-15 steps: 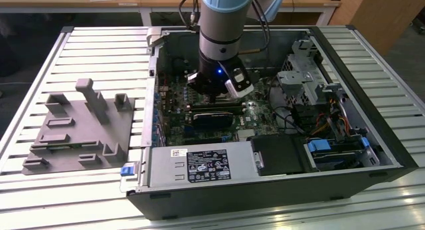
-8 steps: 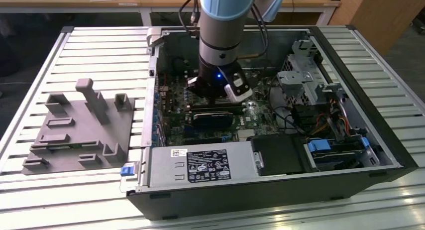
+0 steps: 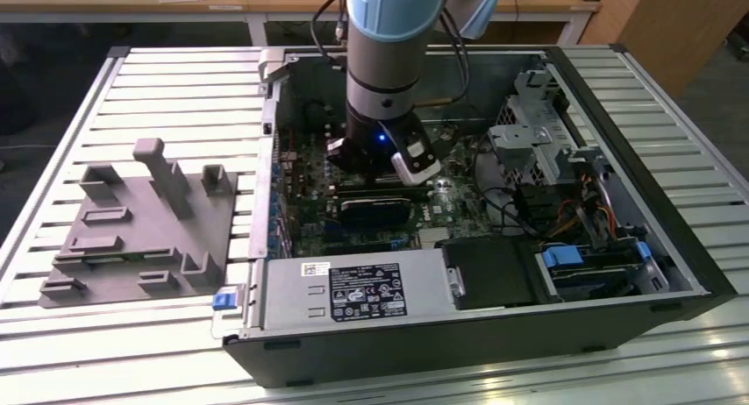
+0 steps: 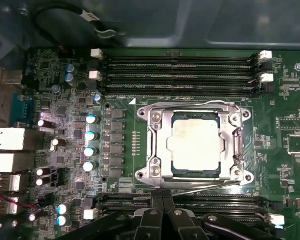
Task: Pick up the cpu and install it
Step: 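Install the second cpu locking lever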
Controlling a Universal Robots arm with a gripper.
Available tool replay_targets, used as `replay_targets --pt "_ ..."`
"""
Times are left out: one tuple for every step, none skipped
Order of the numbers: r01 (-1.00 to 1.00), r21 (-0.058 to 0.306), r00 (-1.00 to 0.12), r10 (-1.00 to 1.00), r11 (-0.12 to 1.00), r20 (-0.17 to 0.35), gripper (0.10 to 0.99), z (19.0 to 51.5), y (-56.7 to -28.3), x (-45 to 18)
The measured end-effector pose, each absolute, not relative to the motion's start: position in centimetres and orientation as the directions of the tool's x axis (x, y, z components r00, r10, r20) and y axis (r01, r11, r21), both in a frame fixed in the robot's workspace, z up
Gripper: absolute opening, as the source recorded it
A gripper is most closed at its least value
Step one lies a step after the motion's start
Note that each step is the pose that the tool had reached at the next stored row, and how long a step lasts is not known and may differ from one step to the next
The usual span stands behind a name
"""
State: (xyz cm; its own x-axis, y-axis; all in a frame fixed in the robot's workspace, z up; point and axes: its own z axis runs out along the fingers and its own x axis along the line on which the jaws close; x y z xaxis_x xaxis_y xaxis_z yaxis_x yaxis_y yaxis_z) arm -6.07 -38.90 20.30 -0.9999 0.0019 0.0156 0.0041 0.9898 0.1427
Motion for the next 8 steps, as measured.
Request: replay_targets --pt "0.004 0.145 -1.0 0.002 0.989 0.016 0.106 20.29 -39.0 -6.2" --pt "0.004 0.147 -1.0 0.002 0.989 0.016 0.106 20.29 -39.06 -6.32" --pt "0.004 0.15 -1.0 0.002 0.989 0.016 0.106 20.28 -39.1 -6.42" --pt "0.004 0.153 -1.0 0.002 0.988 0.016 0.106 20.27 -39.11 -6.52" --pt "0.004 0.157 -1.0 0.002 0.988 0.016 0.106 20.26 -39.12 -6.64" --pt "0.004 0.159 -1.0 0.002 0.987 0.016 0.106 20.24 -39.12 -6.73" --pt "0.004 0.162 -1.0 0.002 0.987 0.016 0.106 20.22 -39.11 -6.81" --pt "0.004 0.165 -1.0 0.002 0.986 0.016 0.106 20.19 -39.11 -6.87"
